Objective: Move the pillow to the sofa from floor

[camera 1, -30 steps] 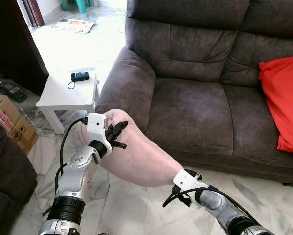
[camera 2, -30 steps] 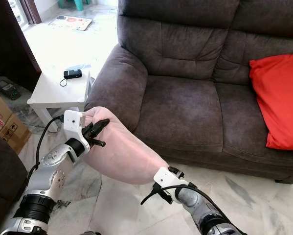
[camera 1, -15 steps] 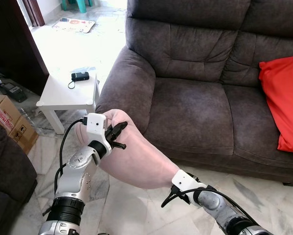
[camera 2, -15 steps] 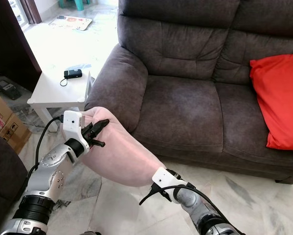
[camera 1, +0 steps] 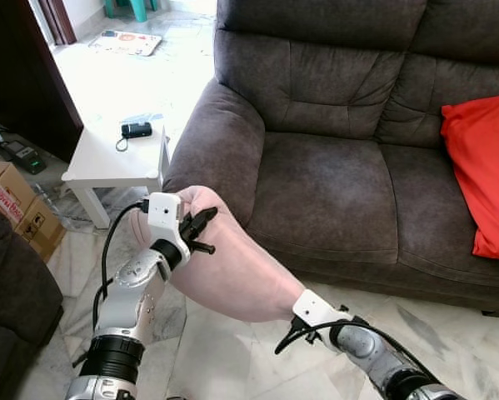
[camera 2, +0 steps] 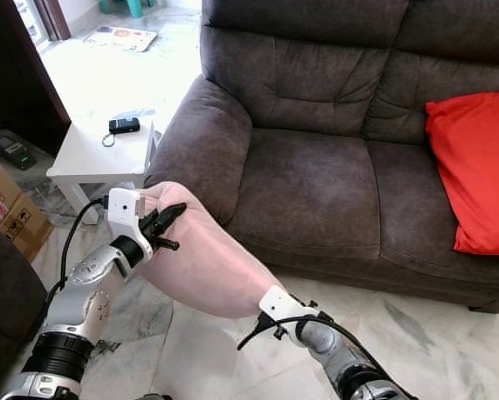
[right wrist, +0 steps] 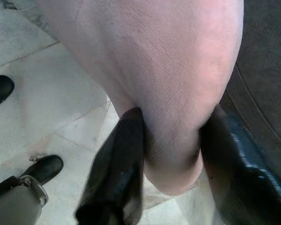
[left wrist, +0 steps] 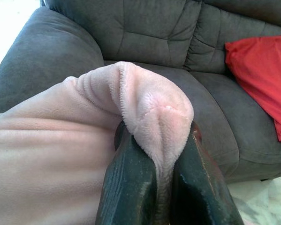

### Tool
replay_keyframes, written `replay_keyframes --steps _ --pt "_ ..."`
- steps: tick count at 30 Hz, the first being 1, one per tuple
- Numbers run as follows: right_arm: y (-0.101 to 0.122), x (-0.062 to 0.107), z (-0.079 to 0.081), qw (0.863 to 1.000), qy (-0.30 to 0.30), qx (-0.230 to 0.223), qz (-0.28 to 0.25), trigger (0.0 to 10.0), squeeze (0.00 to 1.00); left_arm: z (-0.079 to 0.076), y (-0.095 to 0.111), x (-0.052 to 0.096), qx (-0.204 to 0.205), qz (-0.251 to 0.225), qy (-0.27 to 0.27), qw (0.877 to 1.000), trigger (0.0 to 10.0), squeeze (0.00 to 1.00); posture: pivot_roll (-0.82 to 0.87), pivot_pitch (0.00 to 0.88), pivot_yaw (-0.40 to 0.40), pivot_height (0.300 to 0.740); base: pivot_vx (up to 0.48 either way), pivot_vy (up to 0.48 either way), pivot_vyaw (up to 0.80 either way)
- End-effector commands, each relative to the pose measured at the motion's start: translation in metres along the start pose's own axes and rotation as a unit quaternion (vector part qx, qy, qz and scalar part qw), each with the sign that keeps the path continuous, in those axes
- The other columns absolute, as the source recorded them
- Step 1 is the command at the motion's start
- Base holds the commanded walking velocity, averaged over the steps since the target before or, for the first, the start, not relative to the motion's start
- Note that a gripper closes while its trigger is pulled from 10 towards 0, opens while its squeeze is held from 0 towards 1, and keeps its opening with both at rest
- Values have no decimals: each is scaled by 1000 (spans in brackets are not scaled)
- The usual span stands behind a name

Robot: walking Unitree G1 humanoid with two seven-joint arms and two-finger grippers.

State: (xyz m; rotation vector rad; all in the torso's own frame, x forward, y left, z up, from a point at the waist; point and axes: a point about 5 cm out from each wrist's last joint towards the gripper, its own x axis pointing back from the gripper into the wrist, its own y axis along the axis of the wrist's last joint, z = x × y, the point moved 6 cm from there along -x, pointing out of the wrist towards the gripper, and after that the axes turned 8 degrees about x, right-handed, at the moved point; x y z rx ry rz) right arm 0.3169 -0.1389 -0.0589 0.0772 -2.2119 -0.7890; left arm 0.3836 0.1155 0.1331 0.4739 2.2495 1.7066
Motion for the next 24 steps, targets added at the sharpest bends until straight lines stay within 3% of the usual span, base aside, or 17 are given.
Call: replay_keyframes --steps 1,11,13,17,18,19,20,21,24 --pt "-4 1 -2 1000 -3 2 7 0 0 -11 20 -3 -10 -36 -26 999 10000 0 33 67 -52 740 0 0 0" --pt "2 2 -13 999 -23 -29 -15 0 0 -2 13 -2 -30 -24 0 999 10000 0 35 78 -58 740 0 0 0" --pt "5 2 -19 998 -35 -45 -23 0 0 2 7 0 -43 -11 9 999 10000 0 34 80 -58 740 0 0 0" --pt "13 6 -49 989 -96 -106 -50 0 0 13 -10 7 -55 17 33 998 10000 0 32 84 -59 740 0 0 0" --pt "22 11 -68 980 -129 -129 -75 10000 0 20 -18 11 -54 29 52 997 10000 0 32 84 -59 740 0 0 0" --pt "28 15 -81 975 -150 -139 -93 10000 0 24 -22 13 -55 34 62 996 10000 0 29 90 -61 740 0 0 0" --pt "28 15 -81 975 -150 -139 -93 10000 0 24 -22 13 -55 34 62 996 10000 0 29 90 -61 740 0 0 0" --pt "36 22 -98 965 -183 -147 -114 10000 0 27 -27 15 -59 37 73 995 10000 0 26 90 -62 740 0 0 0" --pt "44 36 -126 940 -246 -186 -145 10000 0 35 -29 20 -63 29 102 992 10000 0 26 88 -65 740 0 0 0"
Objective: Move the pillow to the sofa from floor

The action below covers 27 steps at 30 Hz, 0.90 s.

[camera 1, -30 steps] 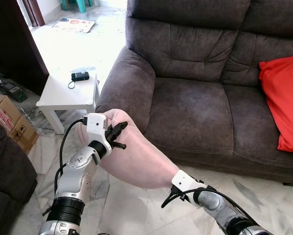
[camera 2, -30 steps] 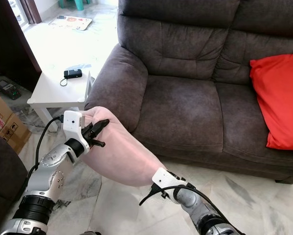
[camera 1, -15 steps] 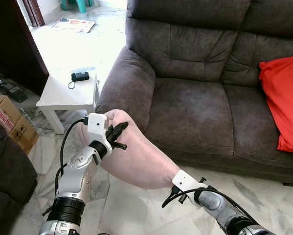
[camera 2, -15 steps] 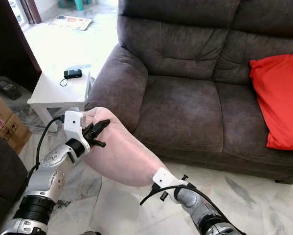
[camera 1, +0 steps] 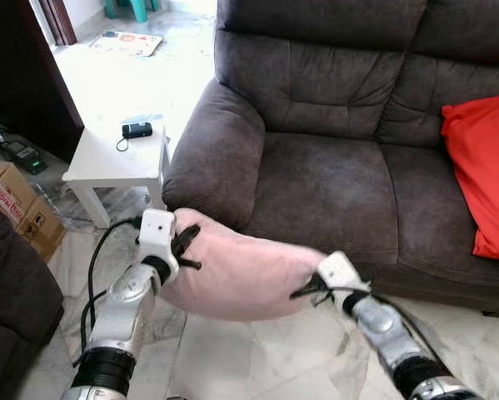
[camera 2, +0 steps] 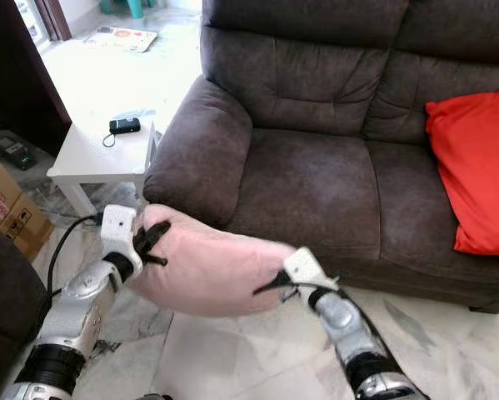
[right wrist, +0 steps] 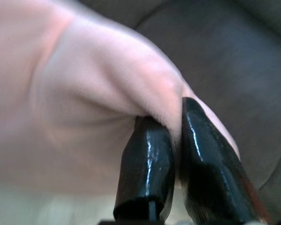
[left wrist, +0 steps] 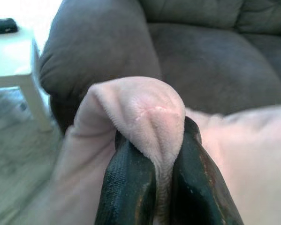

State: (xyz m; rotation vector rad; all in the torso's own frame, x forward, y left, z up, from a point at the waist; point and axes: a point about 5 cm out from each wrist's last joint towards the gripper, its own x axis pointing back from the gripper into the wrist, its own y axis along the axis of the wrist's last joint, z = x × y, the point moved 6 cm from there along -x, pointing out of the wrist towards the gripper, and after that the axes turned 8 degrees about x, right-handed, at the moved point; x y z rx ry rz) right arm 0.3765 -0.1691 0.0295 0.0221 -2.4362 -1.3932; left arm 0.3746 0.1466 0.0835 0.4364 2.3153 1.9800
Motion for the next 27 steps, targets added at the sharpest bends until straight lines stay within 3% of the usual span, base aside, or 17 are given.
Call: replay_keyframes --steps 1,4,6,9,13,20,27 --pt "19 0 -27 997 -63 -36 -36 10000 0 1 13 0 -21 -33 11 999 10000 0 26 88 -65 740 0 0 0" --pt "36 10 -42 986 -112 -91 -80 10000 0 15 21 6 -22 -62 62 996 10000 0 22 73 -66 740 0 0 0" --pt "45 14 -40 981 -118 -116 -102 10000 0 18 25 9 -21 -76 76 994 10000 0 23 72 -66 740 0 0 0" --pt "64 20 -31 979 -107 -103 -141 10000 0 12 35 10 -38 -100 70 992 10000 0 25 60 -63 740 0 0 0" --pt "74 24 -39 967 -143 -144 -152 10000 0 6 49 7 -40 -129 72 988 10000 0 24 44 -61 740 0 0 0" --pt "88 26 -55 960 -173 -148 -164 10000 0 2 56 2 -31 -140 69 987 10000 0 20 32 -60 740 0 0 -129" --pt "97 25 -58 960 -172 -140 -173 10000 0 3 62 0 -28 -152 75 985 10000 0 15 65 -67 740 0 0 -800"
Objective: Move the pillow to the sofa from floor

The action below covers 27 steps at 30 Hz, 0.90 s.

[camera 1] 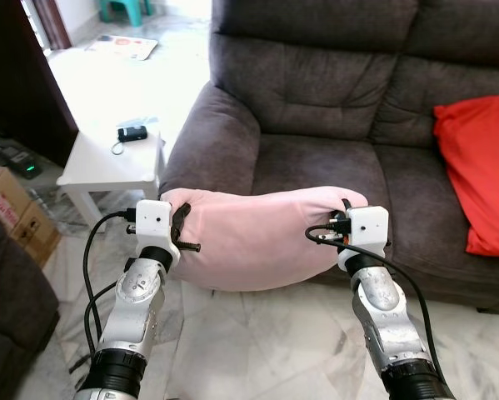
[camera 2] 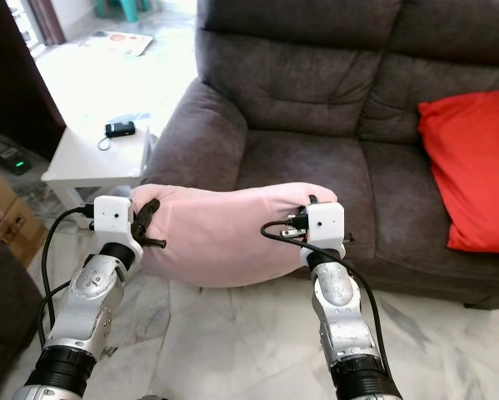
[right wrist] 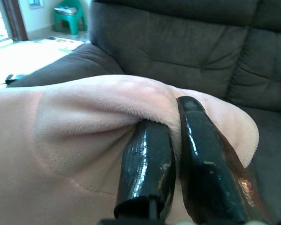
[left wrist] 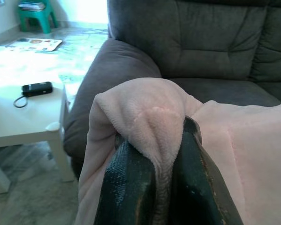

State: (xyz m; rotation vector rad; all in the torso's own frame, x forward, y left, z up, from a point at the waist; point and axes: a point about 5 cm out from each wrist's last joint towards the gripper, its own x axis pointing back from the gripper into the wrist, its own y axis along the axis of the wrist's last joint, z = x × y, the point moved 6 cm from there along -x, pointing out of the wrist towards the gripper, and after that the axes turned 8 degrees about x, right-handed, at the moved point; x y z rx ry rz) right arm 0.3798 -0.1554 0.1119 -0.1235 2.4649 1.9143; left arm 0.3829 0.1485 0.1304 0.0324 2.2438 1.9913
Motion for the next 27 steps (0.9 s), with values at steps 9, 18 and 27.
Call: replay_keyframes --steps 9,18,27 --pt "31 -10 -21 998 -41 -1 -44 10000 0 2 17 -8 5 -34 13 999 10000 0 5 71 -63 740 0 0 -800" --pt "32 -11 -22 998 -42 3 -43 10000 0 3 17 -10 -9 -33 14 999 10000 0 2 68 -67 740 0 -29 -800" --pt "34 -14 -25 998 -48 4 -45 10000 0 2 17 -11 -6 -34 14 999 10000 0 0 48 -61 740 0 -117 -533"
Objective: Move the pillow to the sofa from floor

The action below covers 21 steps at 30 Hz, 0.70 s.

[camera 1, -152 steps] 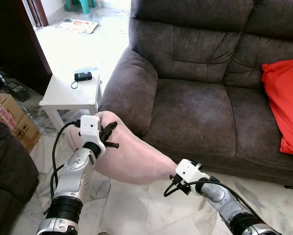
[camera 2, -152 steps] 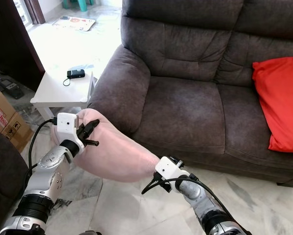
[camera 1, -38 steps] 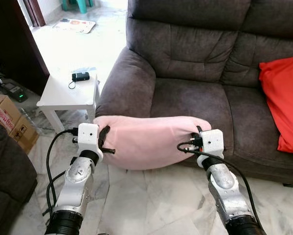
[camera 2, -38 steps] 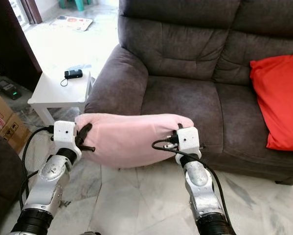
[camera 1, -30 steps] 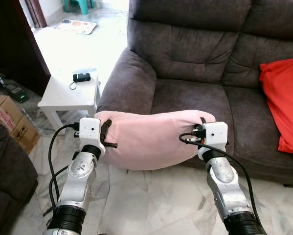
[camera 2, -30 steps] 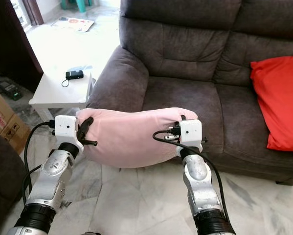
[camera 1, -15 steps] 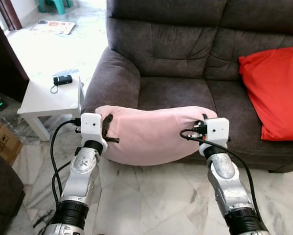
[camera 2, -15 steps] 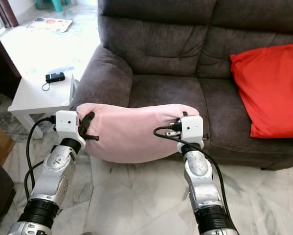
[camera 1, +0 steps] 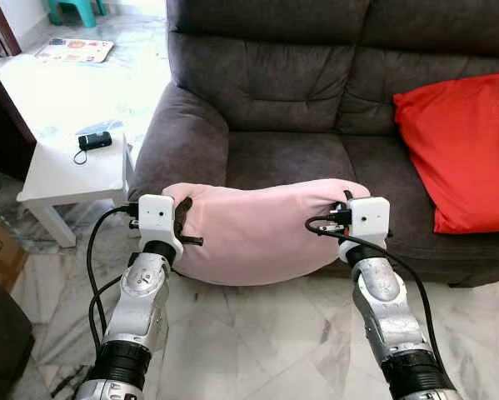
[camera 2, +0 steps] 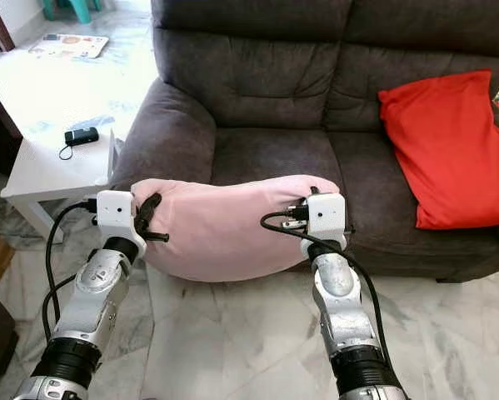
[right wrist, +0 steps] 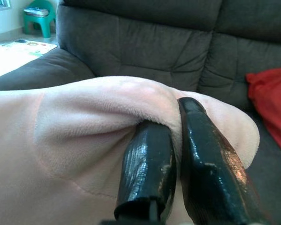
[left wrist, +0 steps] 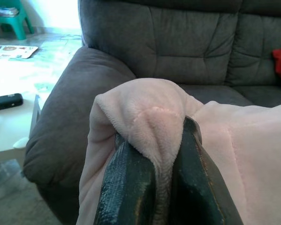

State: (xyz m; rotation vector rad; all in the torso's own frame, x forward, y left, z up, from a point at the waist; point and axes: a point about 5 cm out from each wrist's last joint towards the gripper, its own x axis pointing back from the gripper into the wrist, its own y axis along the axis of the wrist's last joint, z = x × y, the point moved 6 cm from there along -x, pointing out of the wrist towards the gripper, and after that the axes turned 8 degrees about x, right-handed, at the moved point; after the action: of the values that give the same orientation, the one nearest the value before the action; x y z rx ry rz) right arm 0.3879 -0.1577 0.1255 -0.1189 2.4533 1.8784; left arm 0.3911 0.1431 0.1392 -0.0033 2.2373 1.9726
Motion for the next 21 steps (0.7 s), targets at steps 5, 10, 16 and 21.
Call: replay_keyframes --steps 5,10,16,21 --pt "24 -6 -22 998 -41 -8 -41 10000 0 5 12 -4 -6 -23 6 1000 10000 0 -5 59 -62 740 0 0 0" --pt "21 -6 -22 999 -39 -10 -32 10000 0 4 10 -3 -12 -21 8 1000 10000 0 -2 70 -63 740 0 -210 -320" --pt "24 -7 -20 999 -37 -7 -39 10000 0 4 11 -4 -9 -22 9 1000 10000 0 0 76 -62 740 0 0 -800" --pt "26 -8 -18 998 -37 -7 -41 10000 0 3 12 -5 -4 -25 6 1000 10000 0 0 79 -62 740 0 -225 -800"
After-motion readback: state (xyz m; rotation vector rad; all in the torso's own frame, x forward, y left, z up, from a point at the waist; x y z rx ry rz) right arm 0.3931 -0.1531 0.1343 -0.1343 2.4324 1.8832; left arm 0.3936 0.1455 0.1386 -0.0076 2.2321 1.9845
